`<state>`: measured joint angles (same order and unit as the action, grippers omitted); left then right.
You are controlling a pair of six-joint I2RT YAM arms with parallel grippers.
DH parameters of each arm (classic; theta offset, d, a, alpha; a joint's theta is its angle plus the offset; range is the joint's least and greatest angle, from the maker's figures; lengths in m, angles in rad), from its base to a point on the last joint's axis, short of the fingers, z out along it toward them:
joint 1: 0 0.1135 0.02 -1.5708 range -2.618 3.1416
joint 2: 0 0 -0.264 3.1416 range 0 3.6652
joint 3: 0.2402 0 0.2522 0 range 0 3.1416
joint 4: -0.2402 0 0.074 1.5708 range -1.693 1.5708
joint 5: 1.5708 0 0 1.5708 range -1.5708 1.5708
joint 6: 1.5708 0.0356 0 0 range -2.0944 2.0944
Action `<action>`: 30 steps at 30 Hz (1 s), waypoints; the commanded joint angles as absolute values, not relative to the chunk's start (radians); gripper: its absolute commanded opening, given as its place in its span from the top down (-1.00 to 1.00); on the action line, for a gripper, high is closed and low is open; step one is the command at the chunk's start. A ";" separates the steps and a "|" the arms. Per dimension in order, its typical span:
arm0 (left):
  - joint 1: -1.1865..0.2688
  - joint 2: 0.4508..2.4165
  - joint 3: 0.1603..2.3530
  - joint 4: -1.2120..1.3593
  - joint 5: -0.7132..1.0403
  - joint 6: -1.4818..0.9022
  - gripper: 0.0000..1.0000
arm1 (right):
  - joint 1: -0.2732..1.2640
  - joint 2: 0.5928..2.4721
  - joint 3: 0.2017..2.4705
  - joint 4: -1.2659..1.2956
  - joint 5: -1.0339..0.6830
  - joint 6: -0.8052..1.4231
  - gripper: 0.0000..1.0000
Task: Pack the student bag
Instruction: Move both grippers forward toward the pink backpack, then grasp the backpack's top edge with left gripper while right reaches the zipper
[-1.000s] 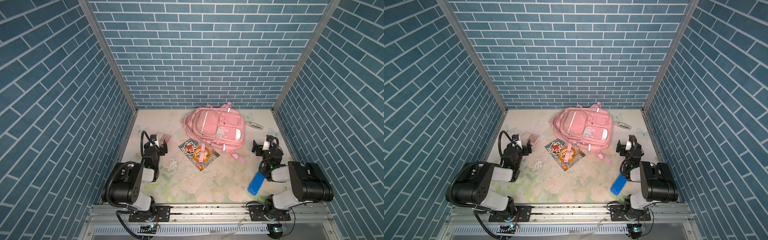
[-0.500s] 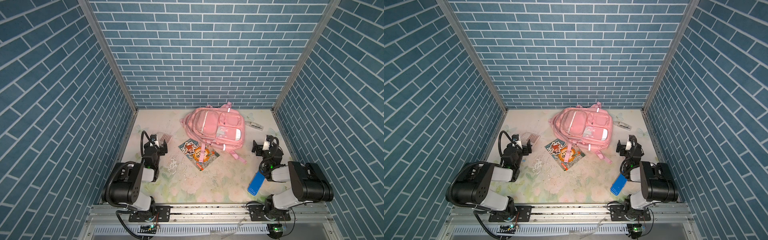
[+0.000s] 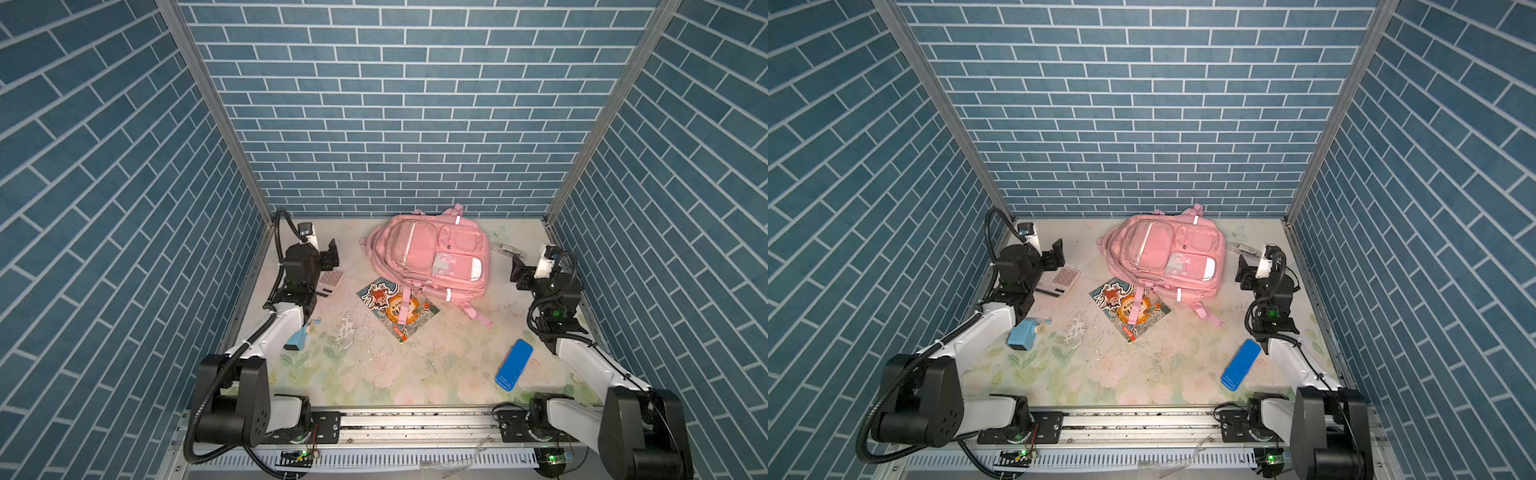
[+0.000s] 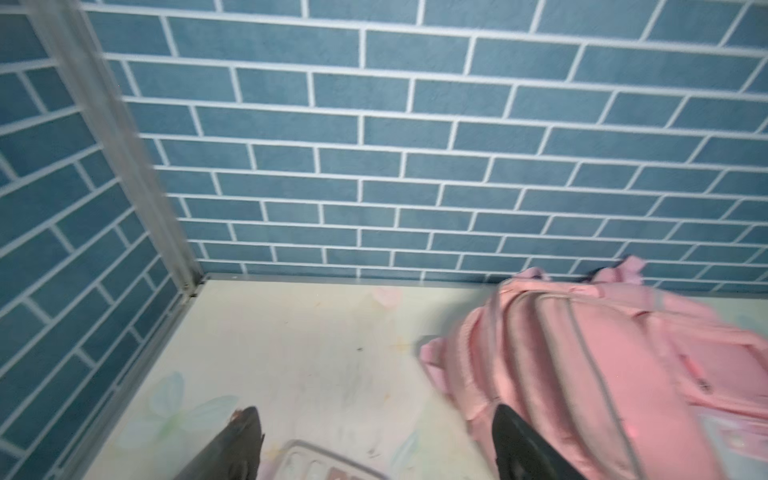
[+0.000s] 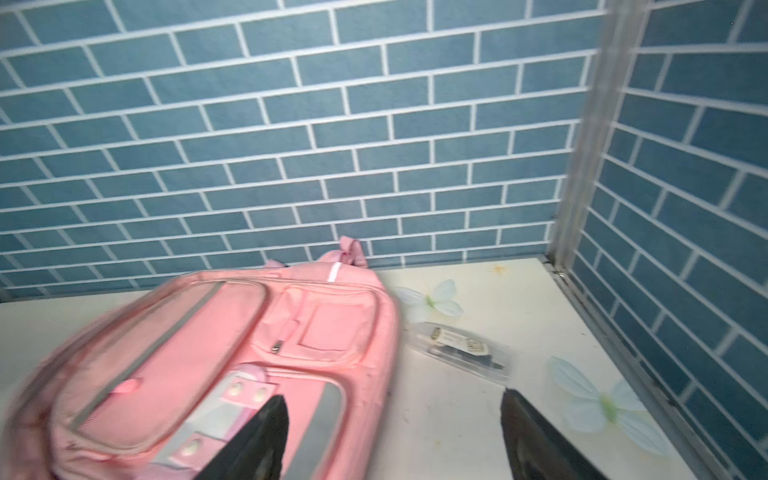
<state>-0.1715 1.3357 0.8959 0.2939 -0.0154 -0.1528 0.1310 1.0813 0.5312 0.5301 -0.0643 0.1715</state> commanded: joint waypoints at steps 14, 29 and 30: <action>-0.282 1.858 1.308 -0.014 0.169 -0.519 -0.63 | 0.475 1.132 0.526 0.158 -0.016 0.427 -0.39; -0.326 2.153 1.538 -0.124 0.199 -0.534 -0.11 | 0.492 1.217 0.532 0.088 -0.071 0.469 -0.35; -0.329 2.154 1.540 -0.131 0.201 -0.531 -0.02 | 0.492 1.224 0.538 0.086 -0.068 0.467 -0.35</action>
